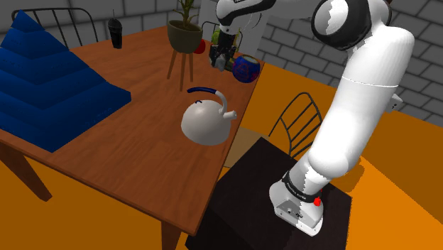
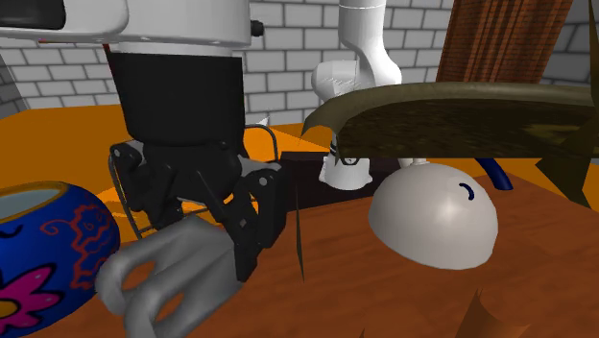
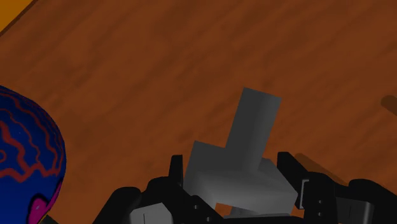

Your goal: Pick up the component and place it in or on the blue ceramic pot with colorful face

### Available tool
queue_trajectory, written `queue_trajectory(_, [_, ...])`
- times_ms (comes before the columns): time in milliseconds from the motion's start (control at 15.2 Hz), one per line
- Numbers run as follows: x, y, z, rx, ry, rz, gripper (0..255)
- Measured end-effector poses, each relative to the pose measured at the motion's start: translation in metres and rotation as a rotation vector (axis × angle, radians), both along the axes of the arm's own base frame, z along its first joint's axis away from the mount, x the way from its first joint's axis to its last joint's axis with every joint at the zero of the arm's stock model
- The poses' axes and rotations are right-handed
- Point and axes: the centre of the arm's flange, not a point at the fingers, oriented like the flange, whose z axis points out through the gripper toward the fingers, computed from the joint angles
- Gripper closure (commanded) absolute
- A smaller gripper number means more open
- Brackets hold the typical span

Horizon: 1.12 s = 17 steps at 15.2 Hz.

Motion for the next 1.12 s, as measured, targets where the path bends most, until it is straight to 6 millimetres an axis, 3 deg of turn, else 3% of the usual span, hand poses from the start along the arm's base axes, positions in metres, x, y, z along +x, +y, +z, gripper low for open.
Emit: queue_trajectory(1122, [0.001, -0.001, 0.091, 0.0, 0.0, 0.0, 255])
